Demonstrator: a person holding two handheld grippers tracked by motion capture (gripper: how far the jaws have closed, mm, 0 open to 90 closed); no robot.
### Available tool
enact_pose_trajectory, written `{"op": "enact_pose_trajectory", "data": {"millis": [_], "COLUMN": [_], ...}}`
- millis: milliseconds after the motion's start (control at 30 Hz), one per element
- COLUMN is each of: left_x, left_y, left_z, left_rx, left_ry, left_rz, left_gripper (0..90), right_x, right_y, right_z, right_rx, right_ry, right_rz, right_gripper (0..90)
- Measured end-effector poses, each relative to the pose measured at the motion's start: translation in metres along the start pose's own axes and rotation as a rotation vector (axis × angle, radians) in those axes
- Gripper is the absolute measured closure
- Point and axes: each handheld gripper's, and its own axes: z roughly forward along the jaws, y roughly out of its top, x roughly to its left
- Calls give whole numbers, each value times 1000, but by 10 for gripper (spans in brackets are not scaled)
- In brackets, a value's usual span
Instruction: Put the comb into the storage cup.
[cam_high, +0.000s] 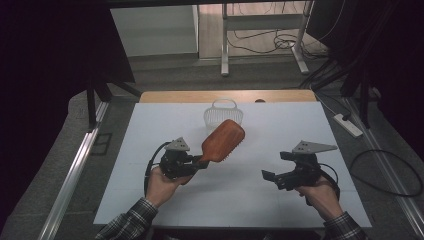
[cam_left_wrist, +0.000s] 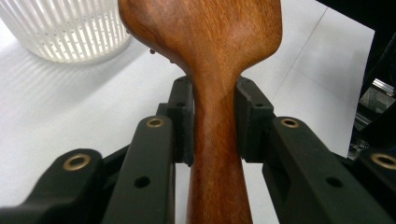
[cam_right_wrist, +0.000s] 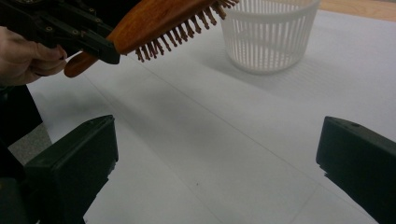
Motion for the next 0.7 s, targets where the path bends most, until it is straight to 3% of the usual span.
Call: {"op": "enact_pose_trajectory", "data": {"millis": [567,700], "left_x": [-7,-8], "left_y": [3,4], "left_z": [3,3], "left_rx": [-19,-24], "left_ry": [-13,-13], "left_rz": [24,27], "left_gripper": [710,710], "right_x": [8,10], "right_y": [19,24], "right_z": [31,39], "right_rx": [-13,-22], "right_ry": [47,71], "right_rz": [-16,-1], "right_gripper": [0,0]}}
